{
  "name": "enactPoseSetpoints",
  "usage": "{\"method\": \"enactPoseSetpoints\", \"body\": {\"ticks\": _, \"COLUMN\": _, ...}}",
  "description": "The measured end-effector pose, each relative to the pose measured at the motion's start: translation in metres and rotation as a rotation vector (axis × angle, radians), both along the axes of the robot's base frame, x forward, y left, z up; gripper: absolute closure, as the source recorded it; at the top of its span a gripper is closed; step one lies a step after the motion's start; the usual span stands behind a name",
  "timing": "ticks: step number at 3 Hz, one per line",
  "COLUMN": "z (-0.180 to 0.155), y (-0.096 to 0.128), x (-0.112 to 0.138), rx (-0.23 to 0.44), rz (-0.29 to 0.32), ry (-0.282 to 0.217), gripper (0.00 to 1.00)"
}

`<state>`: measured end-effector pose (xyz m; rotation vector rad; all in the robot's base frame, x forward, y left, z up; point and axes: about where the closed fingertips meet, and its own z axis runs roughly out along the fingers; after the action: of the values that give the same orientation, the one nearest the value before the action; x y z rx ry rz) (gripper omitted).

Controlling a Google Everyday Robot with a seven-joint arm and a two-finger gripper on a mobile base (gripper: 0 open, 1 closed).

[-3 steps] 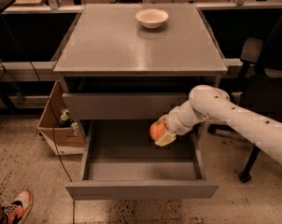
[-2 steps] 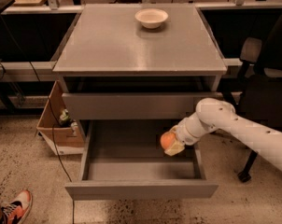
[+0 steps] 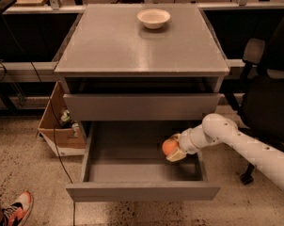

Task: Place orange into middle drawer

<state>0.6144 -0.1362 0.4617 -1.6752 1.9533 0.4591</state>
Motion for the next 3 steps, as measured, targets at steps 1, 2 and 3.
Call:
{"method": "enactPoseSetpoints", "body": {"ticks": 1, "z": -0.032, "y": 0.021, "x": -0.001, "rx": 0.001, "rz": 0.108, "ry": -0.053, "gripper": 0.60}}
{"method": "enactPoseSetpoints", "body": {"ticks": 2, "z": -0.052, "y": 0.034, "x": -0.004, "rx": -0.015, "rz": 0.166, "ry": -0.079, "gripper": 0.37}}
{"method": "enactPoseSetpoints", "body": {"ticks": 3, "z": -0.053, "y": 0.035, "x": -0.004, "rx": -0.016, "rz": 0.167, "ry": -0.081, "gripper": 0.14}}
